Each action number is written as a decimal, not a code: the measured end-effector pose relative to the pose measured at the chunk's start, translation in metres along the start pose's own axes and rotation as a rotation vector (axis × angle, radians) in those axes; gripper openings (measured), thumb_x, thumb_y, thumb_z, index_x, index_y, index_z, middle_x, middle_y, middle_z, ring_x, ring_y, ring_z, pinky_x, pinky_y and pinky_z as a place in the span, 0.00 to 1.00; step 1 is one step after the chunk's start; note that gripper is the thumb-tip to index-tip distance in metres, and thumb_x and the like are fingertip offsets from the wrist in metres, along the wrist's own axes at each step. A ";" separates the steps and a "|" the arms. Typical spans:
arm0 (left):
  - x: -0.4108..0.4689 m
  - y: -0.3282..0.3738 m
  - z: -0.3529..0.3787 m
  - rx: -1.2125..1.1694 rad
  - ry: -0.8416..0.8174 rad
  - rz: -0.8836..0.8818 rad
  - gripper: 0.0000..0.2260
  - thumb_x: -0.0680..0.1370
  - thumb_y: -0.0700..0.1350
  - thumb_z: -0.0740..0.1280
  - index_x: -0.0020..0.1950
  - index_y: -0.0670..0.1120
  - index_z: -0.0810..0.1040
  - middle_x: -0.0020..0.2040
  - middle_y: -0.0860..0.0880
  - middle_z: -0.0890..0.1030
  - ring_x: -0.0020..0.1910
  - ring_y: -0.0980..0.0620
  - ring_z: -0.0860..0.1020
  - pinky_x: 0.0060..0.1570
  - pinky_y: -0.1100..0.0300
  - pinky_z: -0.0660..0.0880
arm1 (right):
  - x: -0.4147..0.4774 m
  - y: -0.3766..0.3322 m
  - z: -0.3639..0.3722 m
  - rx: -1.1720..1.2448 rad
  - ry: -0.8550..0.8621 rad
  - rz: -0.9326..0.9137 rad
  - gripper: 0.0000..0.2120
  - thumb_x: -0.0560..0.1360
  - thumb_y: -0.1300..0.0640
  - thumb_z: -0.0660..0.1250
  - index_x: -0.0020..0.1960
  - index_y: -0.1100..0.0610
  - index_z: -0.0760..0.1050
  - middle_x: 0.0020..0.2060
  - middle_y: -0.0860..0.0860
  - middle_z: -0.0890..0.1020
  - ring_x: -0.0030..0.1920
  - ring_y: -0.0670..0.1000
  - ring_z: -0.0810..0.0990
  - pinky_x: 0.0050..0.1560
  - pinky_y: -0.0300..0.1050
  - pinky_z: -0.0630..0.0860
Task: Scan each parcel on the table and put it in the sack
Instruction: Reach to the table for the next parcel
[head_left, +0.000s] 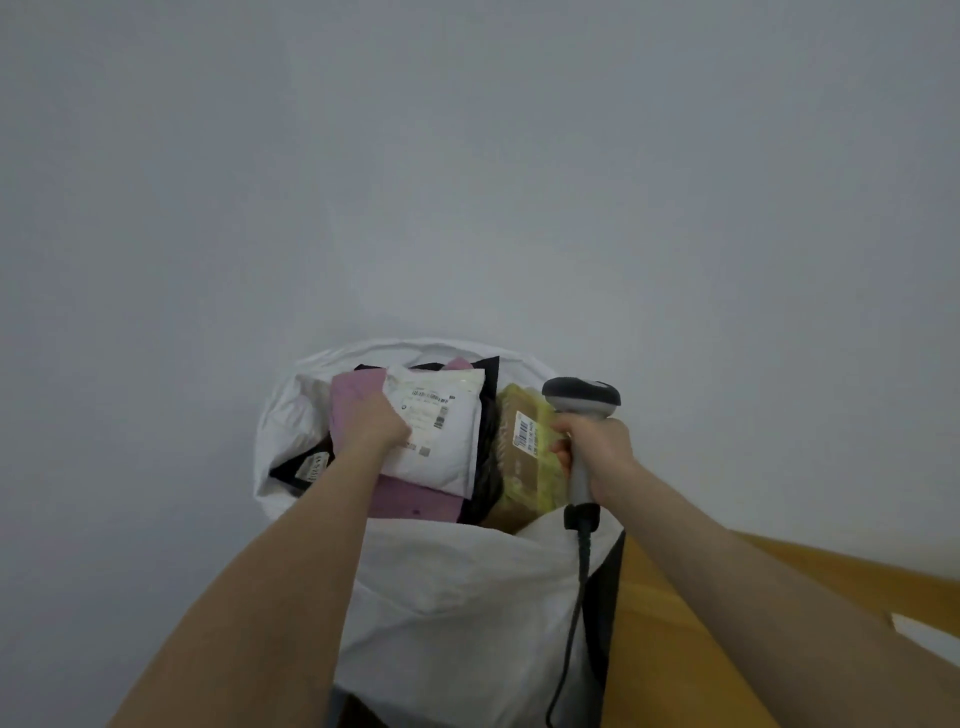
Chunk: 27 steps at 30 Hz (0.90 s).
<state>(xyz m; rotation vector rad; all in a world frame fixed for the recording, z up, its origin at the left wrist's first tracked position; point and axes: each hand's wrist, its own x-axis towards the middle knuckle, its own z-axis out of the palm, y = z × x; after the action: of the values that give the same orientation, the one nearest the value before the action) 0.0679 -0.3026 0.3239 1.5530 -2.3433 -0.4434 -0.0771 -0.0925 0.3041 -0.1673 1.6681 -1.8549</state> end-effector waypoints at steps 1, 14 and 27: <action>0.001 0.003 0.002 0.094 0.043 0.061 0.21 0.73 0.43 0.67 0.65 0.42 0.72 0.63 0.41 0.74 0.62 0.42 0.73 0.60 0.53 0.72 | -0.002 0.002 0.001 0.004 0.019 0.003 0.03 0.71 0.64 0.69 0.39 0.61 0.76 0.21 0.52 0.77 0.23 0.49 0.72 0.28 0.42 0.71; -0.107 0.204 0.091 -0.122 -0.302 0.765 0.24 0.78 0.40 0.63 0.74 0.44 0.63 0.70 0.41 0.64 0.68 0.43 0.67 0.63 0.52 0.68 | -0.055 0.028 -0.122 0.248 0.419 0.053 0.04 0.75 0.61 0.68 0.47 0.61 0.74 0.24 0.53 0.80 0.21 0.48 0.73 0.26 0.39 0.72; -0.317 0.309 0.266 0.077 -0.694 0.987 0.25 0.78 0.44 0.65 0.74 0.46 0.64 0.70 0.43 0.65 0.67 0.44 0.69 0.61 0.54 0.69 | -0.126 0.104 -0.379 0.351 0.910 0.202 0.04 0.74 0.63 0.68 0.41 0.62 0.75 0.21 0.52 0.78 0.24 0.49 0.74 0.27 0.41 0.72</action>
<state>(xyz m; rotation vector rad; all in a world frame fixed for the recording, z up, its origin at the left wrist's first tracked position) -0.1793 0.1294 0.1856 0.0703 -3.2553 -0.6849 -0.1246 0.2967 0.1744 1.0945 1.7397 -2.1606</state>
